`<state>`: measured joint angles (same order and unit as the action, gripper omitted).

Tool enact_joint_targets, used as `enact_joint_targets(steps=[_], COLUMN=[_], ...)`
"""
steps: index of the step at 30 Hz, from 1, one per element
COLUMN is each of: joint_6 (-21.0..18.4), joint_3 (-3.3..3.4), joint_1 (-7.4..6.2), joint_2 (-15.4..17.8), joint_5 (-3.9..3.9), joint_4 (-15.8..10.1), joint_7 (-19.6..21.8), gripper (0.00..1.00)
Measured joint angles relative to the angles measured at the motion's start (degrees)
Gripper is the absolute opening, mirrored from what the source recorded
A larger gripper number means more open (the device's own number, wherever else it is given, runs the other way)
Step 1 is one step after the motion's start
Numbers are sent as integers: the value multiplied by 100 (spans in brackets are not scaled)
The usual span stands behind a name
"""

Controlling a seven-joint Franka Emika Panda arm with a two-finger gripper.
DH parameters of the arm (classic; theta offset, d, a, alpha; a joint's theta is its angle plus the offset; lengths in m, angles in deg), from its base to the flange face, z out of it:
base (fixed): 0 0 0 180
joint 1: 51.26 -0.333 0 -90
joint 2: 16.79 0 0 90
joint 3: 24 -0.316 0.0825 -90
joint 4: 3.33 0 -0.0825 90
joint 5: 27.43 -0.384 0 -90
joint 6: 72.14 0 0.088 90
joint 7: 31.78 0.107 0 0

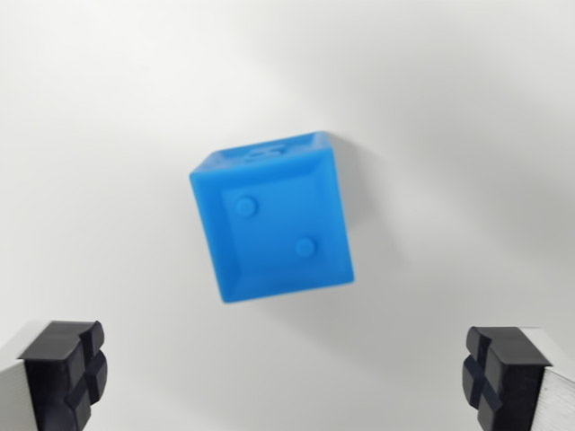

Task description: Stack cube

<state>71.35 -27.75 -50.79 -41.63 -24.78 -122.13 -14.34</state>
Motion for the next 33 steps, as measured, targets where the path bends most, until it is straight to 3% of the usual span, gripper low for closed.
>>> enact_joint_targets(steps=[10, 23, 30, 31, 33], joint_6=[387, 861, 979, 986, 990], joint_3=[-42, 15, 46, 48, 51], joint_1=[0, -50, -76, -79, -82], joint_2=[-537, -1168, -1336, -1344, -1348], joint_5=[101, 139, 139, 139, 139], joint_4=[109, 266, 323, 325, 326], joint_7=[-575, -606, -606, -606, -606], gripper=[100, 100, 100, 0, 0])
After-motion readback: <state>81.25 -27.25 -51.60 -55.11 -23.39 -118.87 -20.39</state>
